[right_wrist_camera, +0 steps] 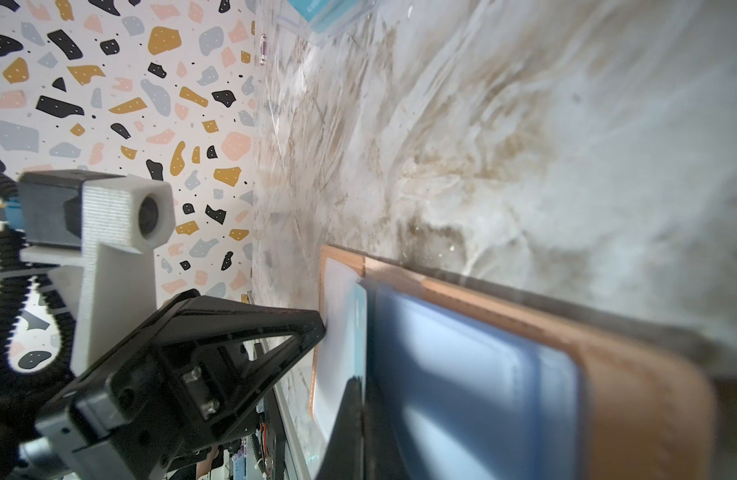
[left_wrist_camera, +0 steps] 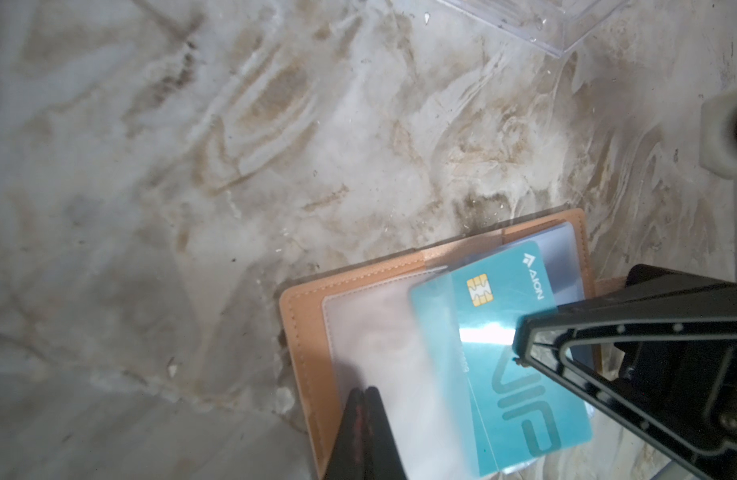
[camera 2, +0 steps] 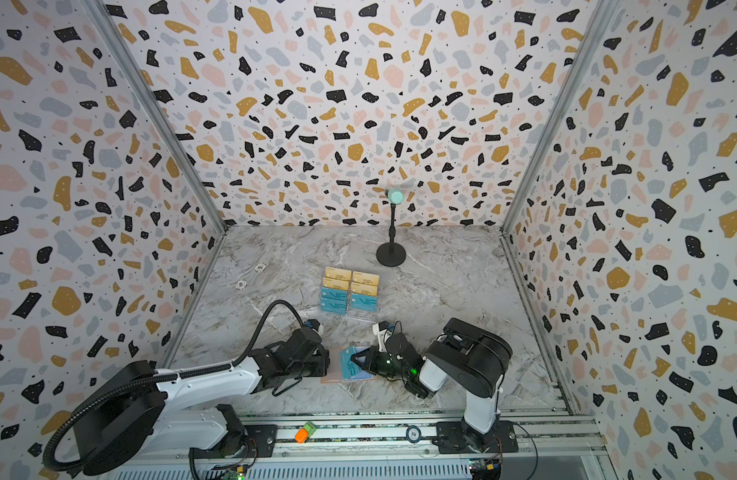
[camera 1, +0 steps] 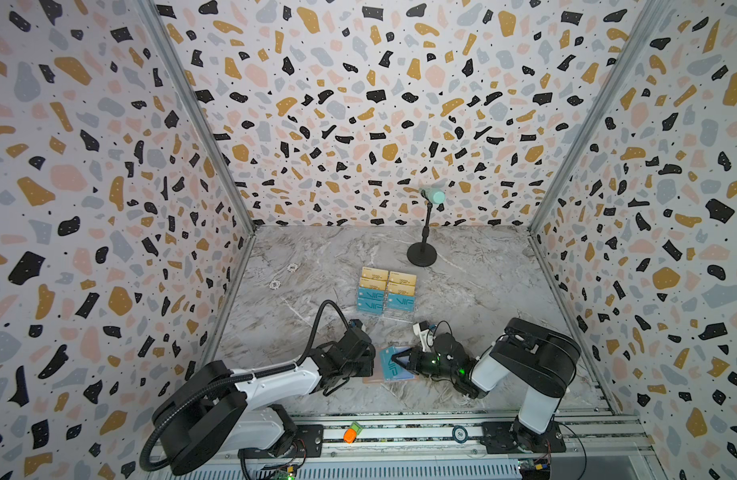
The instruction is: Put the credit cards into the card holder
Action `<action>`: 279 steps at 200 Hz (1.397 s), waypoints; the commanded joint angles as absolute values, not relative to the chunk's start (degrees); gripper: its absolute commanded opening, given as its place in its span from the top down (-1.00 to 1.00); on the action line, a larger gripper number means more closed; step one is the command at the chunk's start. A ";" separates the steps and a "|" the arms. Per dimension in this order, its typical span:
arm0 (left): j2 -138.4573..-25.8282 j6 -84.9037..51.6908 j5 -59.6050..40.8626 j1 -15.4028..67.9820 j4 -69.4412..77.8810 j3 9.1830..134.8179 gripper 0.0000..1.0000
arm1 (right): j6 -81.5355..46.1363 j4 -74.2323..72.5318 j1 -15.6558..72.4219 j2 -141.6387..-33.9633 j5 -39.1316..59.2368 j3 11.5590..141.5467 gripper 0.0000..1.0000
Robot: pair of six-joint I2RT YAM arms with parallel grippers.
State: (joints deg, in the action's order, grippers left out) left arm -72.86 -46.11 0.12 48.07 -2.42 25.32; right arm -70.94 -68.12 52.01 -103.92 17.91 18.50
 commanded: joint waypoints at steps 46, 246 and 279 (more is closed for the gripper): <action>-72.71 -46.55 0.01 48.28 -2.55 24.74 1.00 | -70.33 -66.32 53.34 -104.20 16.07 19.19 0.96; -68.00 -49.13 0.88 47.43 -3.29 24.84 0.07 | -48.57 -9.81 57.66 -86.40 8.59 34.89 0.06; -69.68 -49.04 -0.89 47.38 -1.29 23.92 0.03 | -48.60 -9.41 58.38 -86.79 9.56 36.69 0.06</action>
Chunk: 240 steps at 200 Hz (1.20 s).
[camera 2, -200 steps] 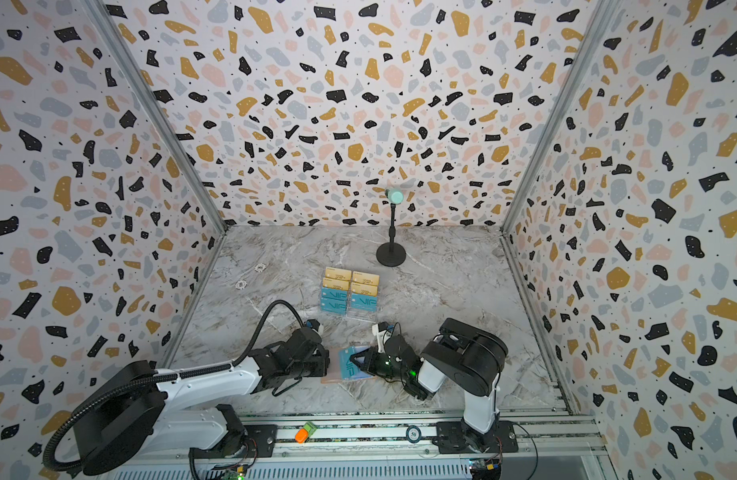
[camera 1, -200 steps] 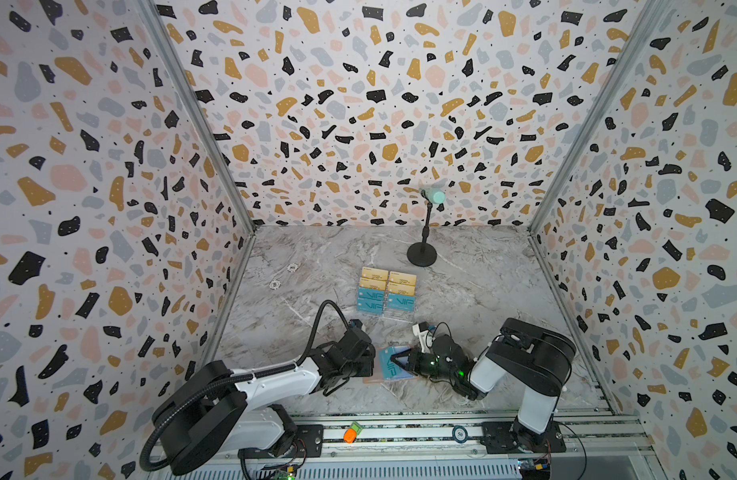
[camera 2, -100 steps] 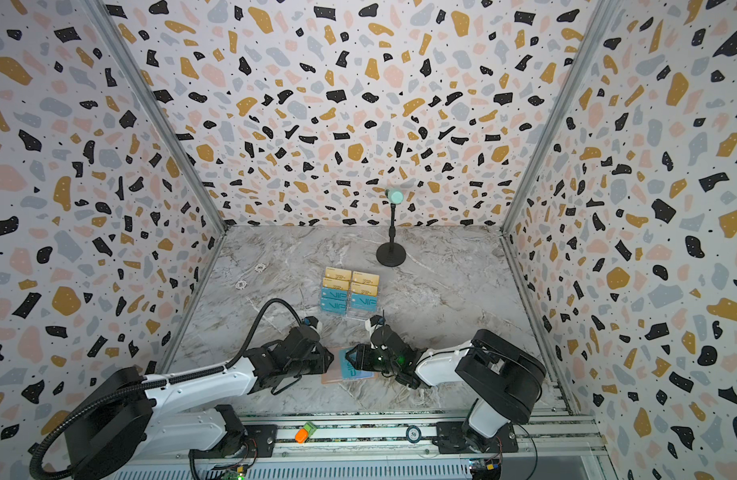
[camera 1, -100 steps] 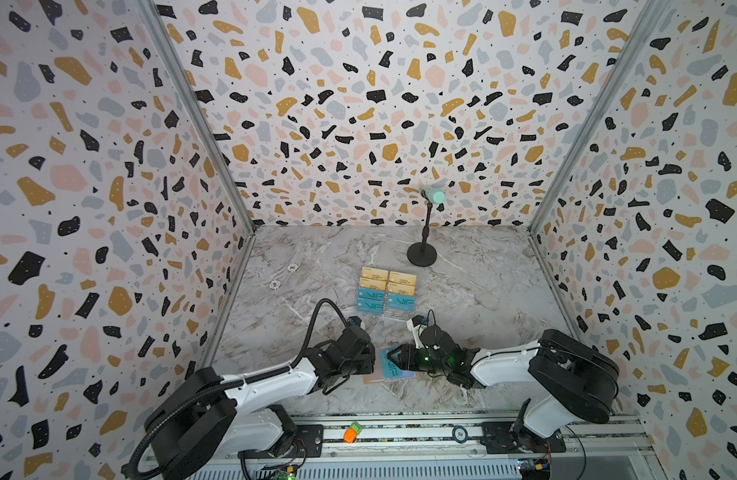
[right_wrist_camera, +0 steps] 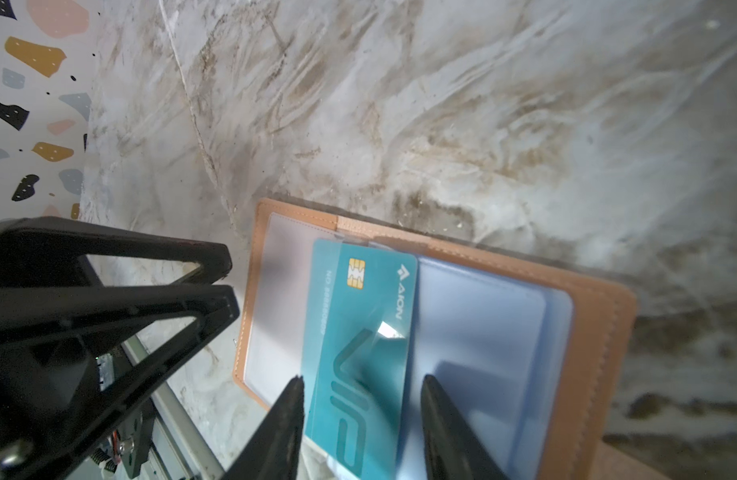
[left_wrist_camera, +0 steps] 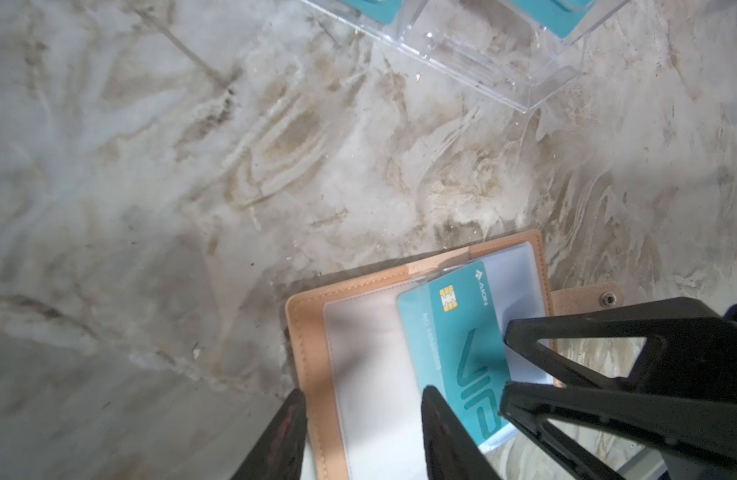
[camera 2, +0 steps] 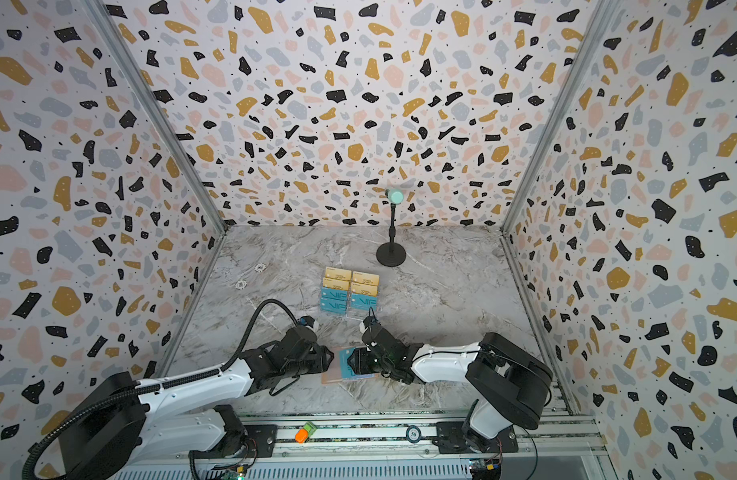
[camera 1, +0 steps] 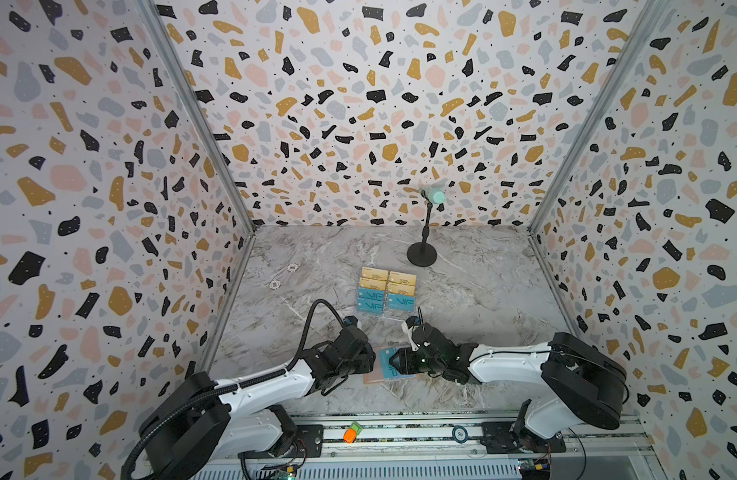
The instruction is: Put the credit cards into the card holder
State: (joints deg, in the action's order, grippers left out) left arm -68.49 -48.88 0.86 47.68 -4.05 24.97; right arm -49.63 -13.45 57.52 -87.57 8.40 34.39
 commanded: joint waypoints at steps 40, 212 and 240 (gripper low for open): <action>-70.74 -49.26 -2.10 47.39 1.09 22.70 0.03 | -49.33 -9.87 59.30 -88.77 10.84 38.14 0.07; -69.86 -49.83 -2.46 47.37 2.64 21.09 0.08 | -49.55 -3.72 59.44 -88.43 5.70 40.42 0.05; -70.04 -49.82 -2.46 47.43 2.66 21.18 0.09 | -49.35 -4.70 59.50 -90.11 6.96 40.87 0.04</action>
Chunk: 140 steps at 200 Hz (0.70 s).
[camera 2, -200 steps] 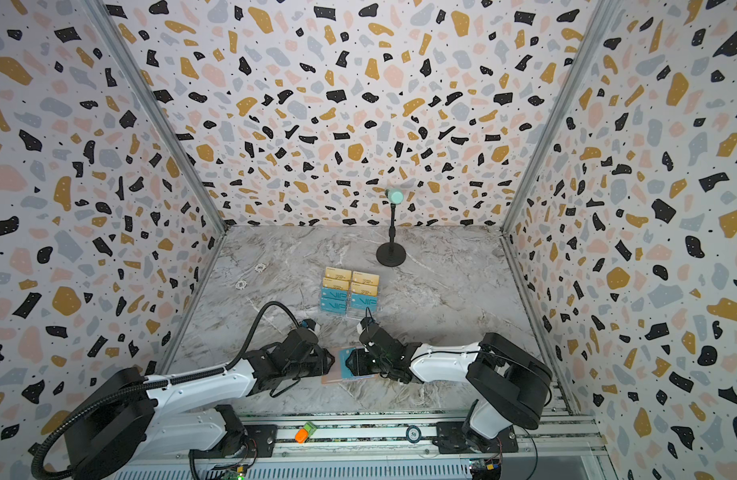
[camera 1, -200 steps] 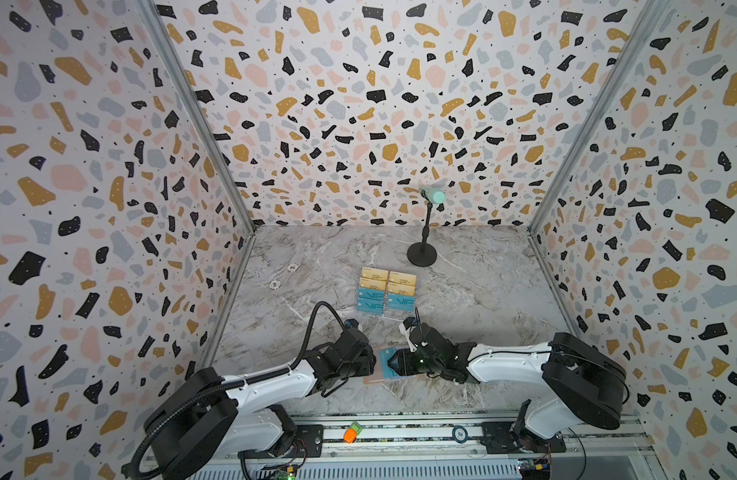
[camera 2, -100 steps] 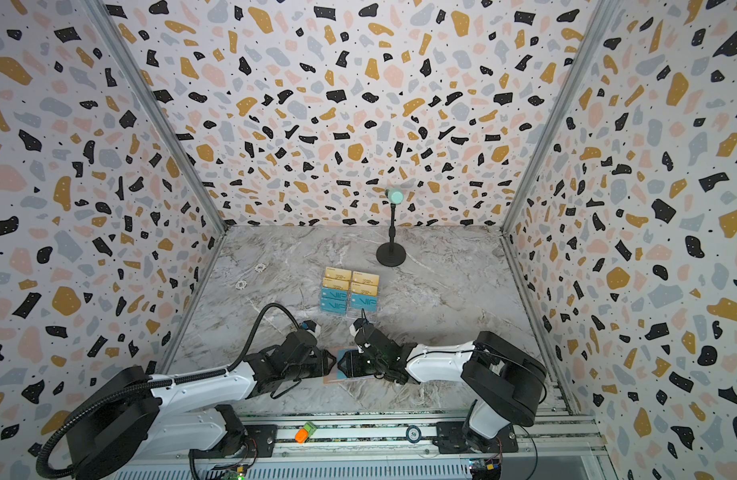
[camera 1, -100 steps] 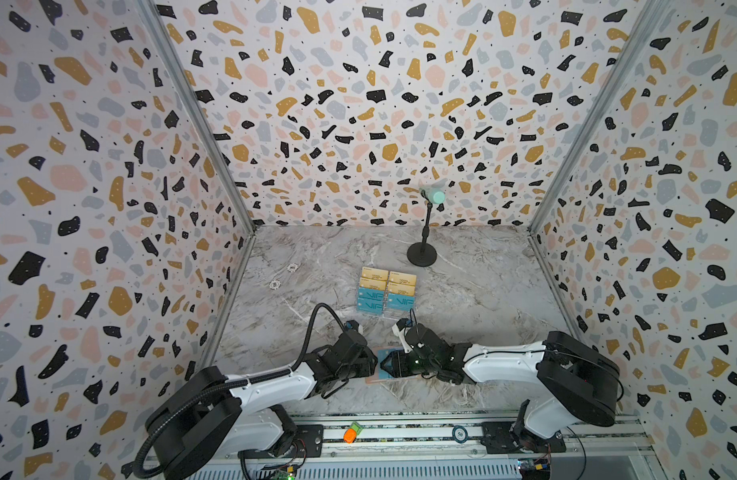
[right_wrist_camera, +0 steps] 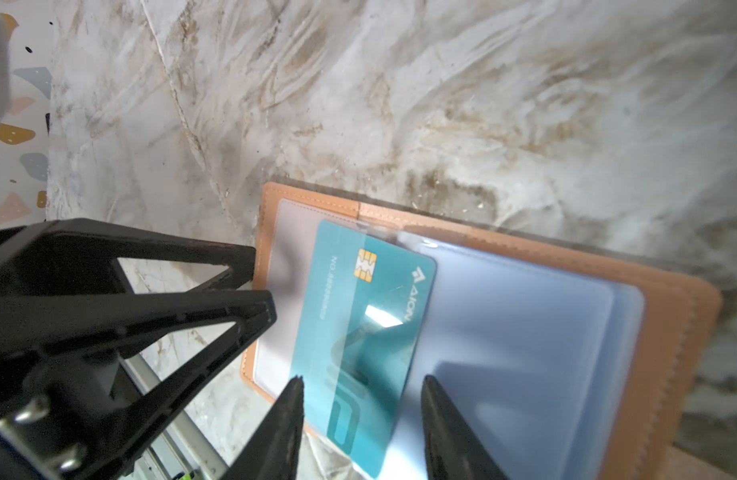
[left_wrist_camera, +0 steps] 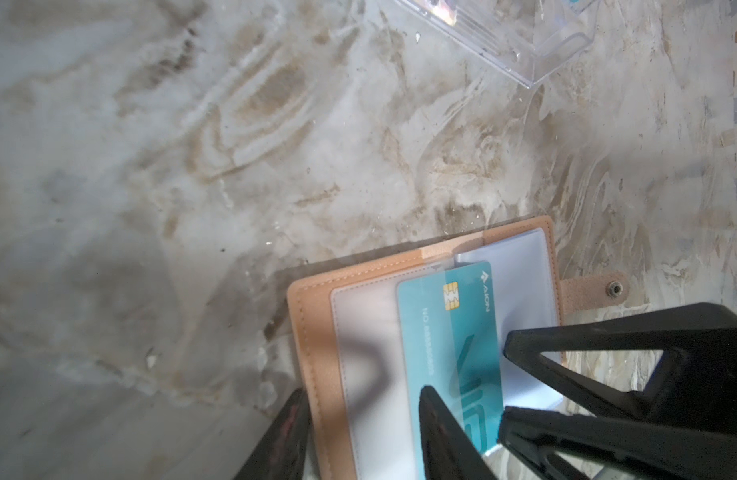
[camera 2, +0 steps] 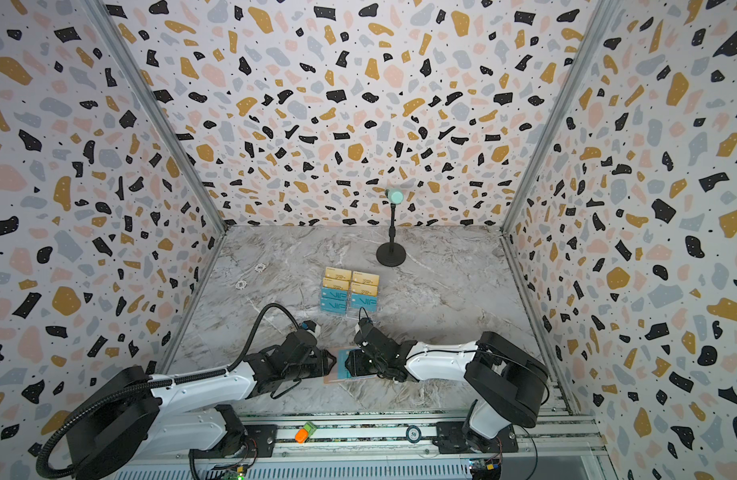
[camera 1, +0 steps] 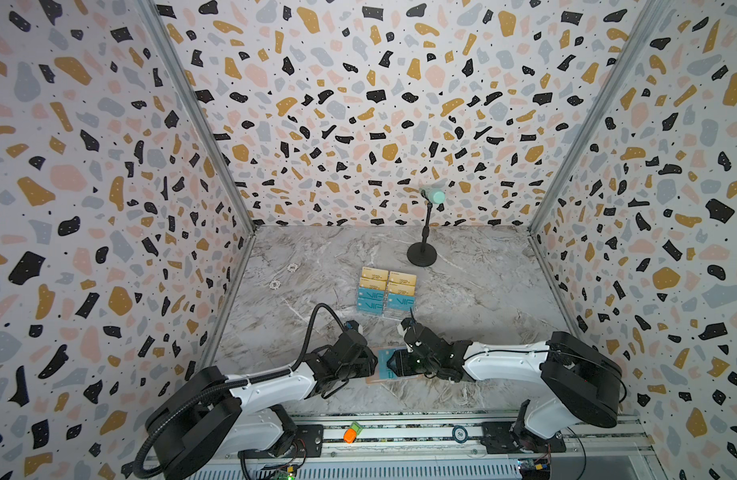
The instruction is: Put the credit cards into the card holder
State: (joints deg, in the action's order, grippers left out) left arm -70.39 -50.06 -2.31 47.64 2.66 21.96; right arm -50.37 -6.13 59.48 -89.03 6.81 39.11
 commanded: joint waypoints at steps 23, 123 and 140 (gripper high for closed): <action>-70.14 -49.83 -2.46 47.38 2.78 21.10 0.09 | -49.47 -8.55 59.44 -90.43 9.40 40.37 0.04; -70.22 -50.19 -2.72 47.38 3.78 20.57 0.11 | -53.09 -18.89 58.34 -92.47 16.30 38.12 0.05; -70.13 -50.18 -2.68 47.43 3.78 20.52 0.11 | -52.30 -14.74 58.26 -91.66 13.54 38.93 0.05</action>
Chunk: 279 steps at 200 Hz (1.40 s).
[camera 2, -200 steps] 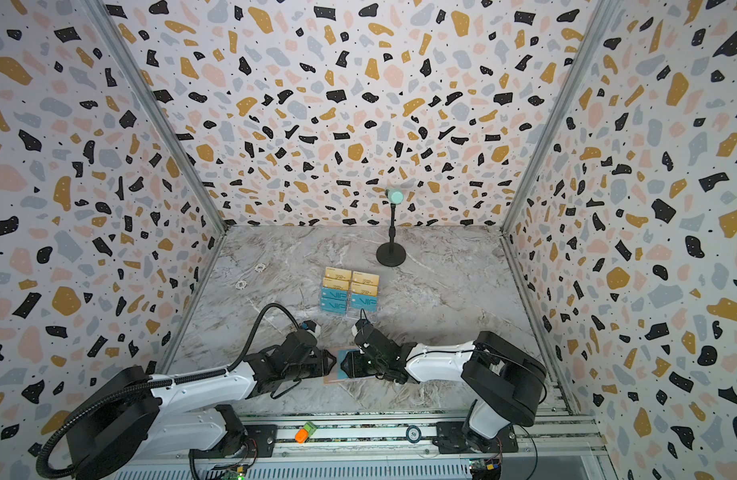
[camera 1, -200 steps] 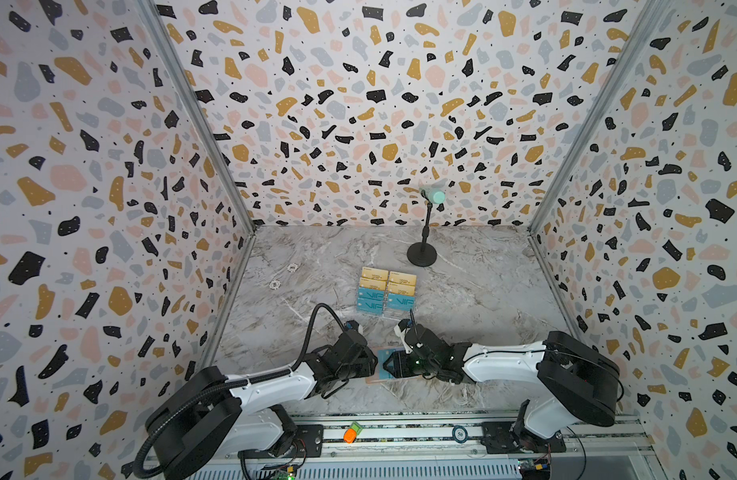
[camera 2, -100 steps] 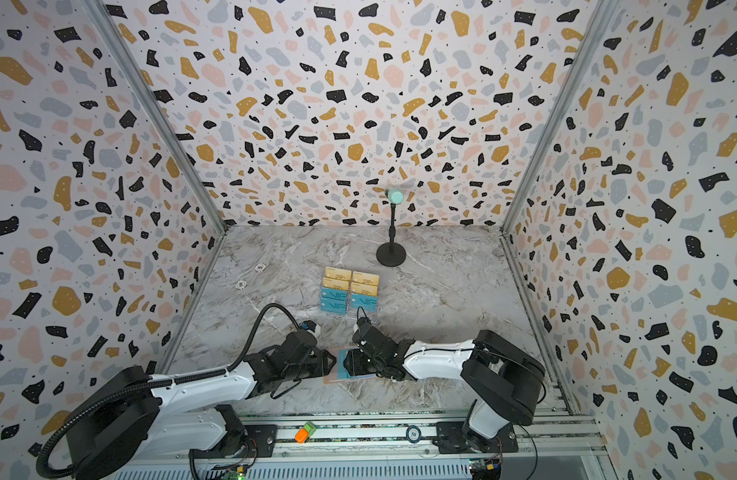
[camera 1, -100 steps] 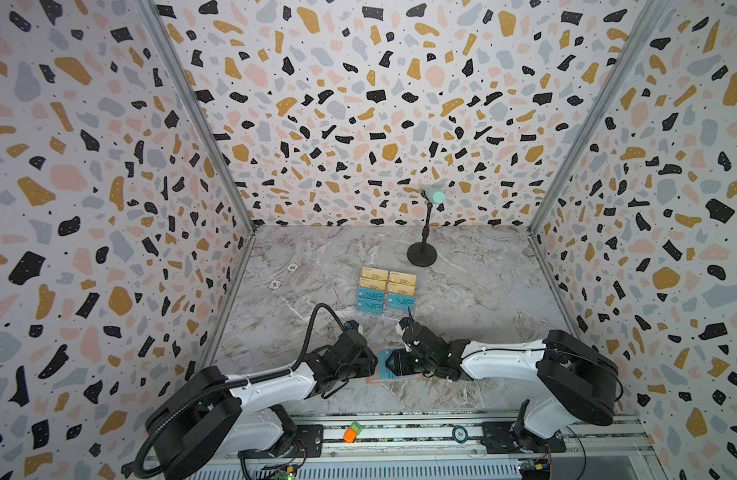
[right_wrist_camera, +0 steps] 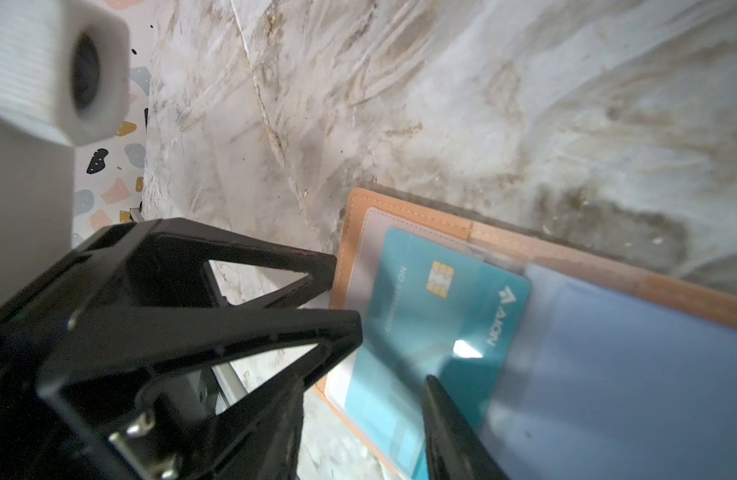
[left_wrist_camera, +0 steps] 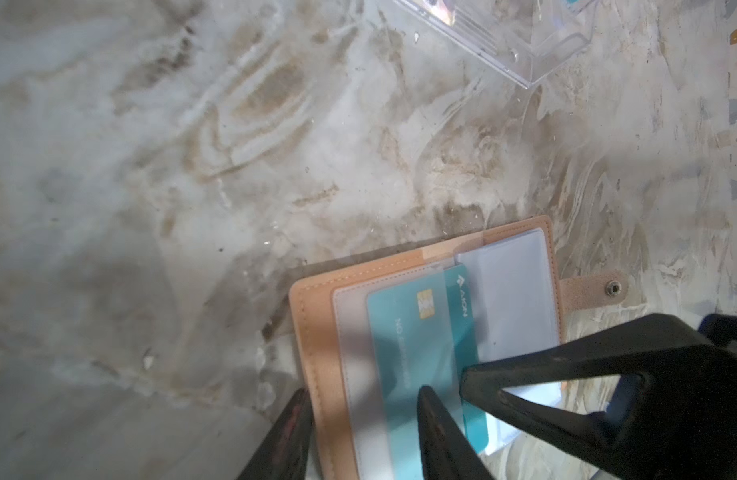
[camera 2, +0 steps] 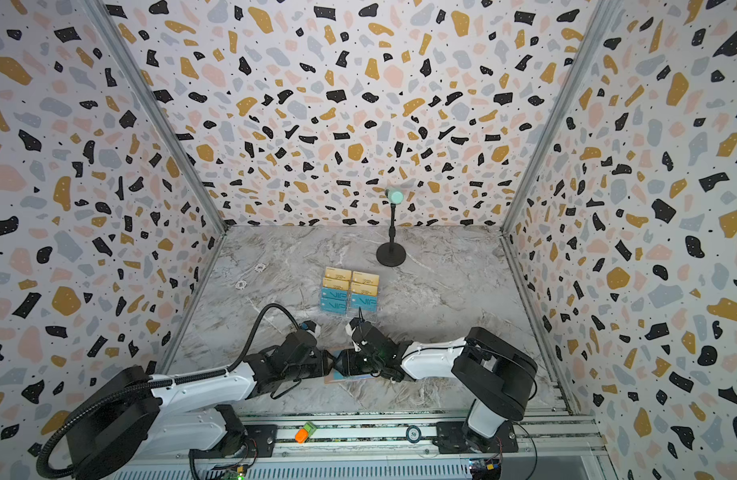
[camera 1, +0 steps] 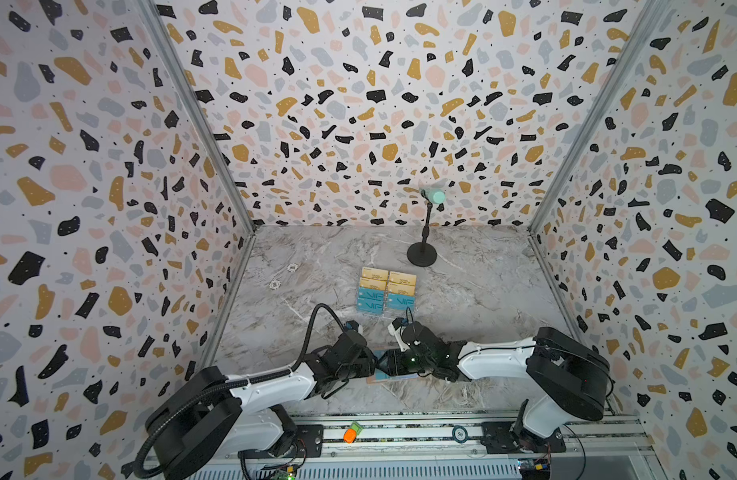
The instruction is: Put the credit cards into the card holder
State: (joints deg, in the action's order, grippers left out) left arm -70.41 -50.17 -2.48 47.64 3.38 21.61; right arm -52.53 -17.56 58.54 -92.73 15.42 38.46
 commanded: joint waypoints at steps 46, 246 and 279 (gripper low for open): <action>-70.04 -50.27 -2.55 47.37 3.58 20.48 0.11 | -50.64 -7.32 58.20 -90.71 8.72 40.20 0.05; -71.53 -50.01 -3.43 47.37 5.44 20.21 0.18 | -54.93 -21.04 58.00 -95.55 19.42 38.67 0.01; -71.99 -49.82 -3.52 47.37 5.49 20.30 0.19 | -55.44 -23.02 57.64 -95.67 20.48 38.23 0.02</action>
